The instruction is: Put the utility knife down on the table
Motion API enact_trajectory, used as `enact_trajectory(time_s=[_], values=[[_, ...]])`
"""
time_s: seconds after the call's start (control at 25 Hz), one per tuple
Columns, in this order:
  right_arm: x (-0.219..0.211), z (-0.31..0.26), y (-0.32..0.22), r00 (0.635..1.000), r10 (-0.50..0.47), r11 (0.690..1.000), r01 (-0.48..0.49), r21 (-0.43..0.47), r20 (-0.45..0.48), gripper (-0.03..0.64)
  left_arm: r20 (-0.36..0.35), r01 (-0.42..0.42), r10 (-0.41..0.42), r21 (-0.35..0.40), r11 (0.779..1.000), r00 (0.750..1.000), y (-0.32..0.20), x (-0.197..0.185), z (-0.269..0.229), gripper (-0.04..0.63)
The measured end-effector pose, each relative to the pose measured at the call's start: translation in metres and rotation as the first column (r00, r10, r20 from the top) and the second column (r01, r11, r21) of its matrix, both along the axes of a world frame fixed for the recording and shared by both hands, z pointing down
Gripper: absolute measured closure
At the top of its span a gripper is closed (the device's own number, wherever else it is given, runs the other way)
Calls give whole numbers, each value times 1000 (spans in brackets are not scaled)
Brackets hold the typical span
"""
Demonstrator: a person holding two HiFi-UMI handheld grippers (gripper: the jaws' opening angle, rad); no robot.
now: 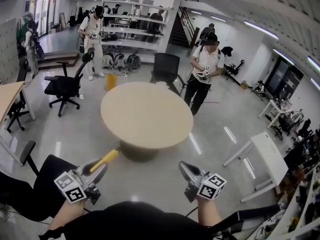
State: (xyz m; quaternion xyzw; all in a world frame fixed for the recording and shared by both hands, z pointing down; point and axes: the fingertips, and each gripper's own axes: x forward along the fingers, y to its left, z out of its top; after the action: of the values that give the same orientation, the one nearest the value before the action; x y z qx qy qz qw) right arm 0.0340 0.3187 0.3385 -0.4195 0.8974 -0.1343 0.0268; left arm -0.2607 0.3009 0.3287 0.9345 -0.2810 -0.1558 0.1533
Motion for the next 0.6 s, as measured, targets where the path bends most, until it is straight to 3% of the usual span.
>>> enact_trajectory(time_s=[0.36, 0.6], values=[[73, 9, -85, 996, -75, 997, 75, 1, 42, 601, 17, 80, -80, 13, 997, 997, -57, 70, -5, 528], [129, -6, -145, 986, -163, 986, 162, 37, 26, 601, 3, 132, -132, 24, 991, 991, -100, 136, -15, 528]])
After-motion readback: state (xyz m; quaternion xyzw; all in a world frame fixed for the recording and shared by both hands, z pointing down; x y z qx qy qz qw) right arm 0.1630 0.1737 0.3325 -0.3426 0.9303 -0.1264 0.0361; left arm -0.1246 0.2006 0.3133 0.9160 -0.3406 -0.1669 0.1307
